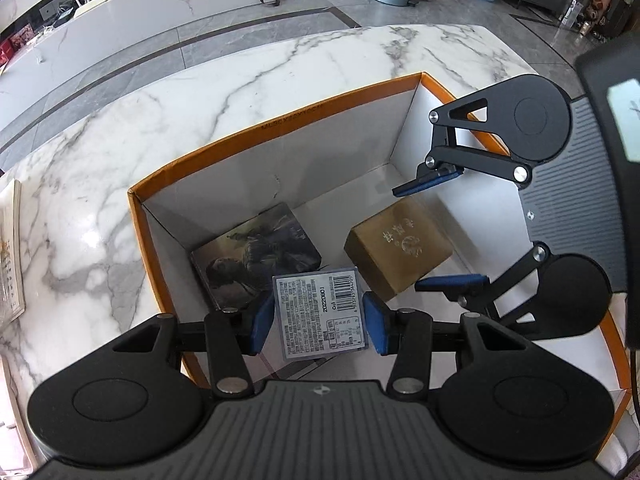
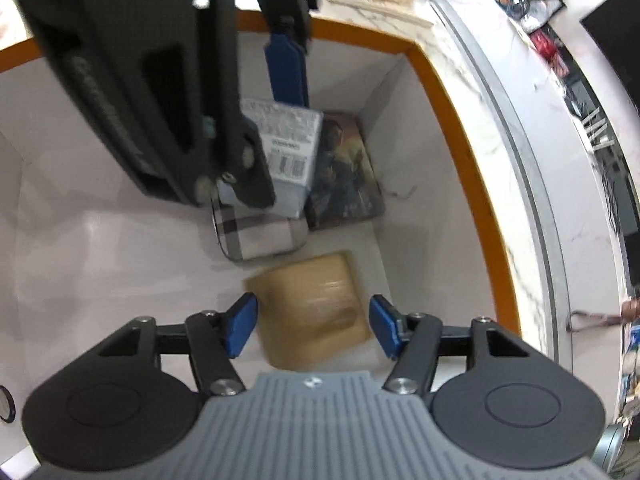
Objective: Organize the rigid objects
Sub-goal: 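Open the right tool to release the brown cube in the orange box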
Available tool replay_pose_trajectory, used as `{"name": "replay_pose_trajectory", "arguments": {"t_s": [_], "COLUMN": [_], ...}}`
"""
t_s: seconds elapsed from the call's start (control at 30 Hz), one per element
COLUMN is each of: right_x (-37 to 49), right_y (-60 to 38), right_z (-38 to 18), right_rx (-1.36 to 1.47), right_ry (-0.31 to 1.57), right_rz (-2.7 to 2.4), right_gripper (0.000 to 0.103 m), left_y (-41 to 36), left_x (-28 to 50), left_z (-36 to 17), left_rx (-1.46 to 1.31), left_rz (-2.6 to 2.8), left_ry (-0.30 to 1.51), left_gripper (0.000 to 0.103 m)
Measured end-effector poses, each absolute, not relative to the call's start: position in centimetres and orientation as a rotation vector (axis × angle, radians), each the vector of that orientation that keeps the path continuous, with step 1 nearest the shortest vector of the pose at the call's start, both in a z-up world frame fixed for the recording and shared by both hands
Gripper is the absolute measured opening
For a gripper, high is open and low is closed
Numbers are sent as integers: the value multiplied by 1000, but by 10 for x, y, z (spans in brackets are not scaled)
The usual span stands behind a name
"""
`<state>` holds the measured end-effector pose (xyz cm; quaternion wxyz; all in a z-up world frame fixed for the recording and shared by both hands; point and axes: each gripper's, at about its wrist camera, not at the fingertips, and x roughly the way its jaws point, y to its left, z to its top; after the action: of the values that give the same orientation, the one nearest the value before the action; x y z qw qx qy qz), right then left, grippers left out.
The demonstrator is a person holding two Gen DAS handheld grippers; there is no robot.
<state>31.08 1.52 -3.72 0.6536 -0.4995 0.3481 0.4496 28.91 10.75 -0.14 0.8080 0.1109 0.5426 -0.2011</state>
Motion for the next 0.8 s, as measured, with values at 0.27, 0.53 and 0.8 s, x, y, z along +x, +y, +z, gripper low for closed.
{"name": "replay_pose_trajectory", "arguments": {"t_s": [0.27, 0.53, 0.8], "right_x": [323, 336, 332], "right_y": [17, 31, 45], "right_z": [-40, -38, -28], "right_rx": [-1178, -1197, -1271], "right_ry": [780, 676, 663], "right_rz": [986, 1089, 1108], "right_gripper": [47, 39, 47], "left_y": [109, 108, 107], "left_x": [286, 293, 291], "left_z": [-1, -3, -2], "left_rx": [247, 274, 276], "left_rz": [-464, -464, -468], "left_ry": [1144, 1138, 1130], "left_gripper": [55, 55, 55]}}
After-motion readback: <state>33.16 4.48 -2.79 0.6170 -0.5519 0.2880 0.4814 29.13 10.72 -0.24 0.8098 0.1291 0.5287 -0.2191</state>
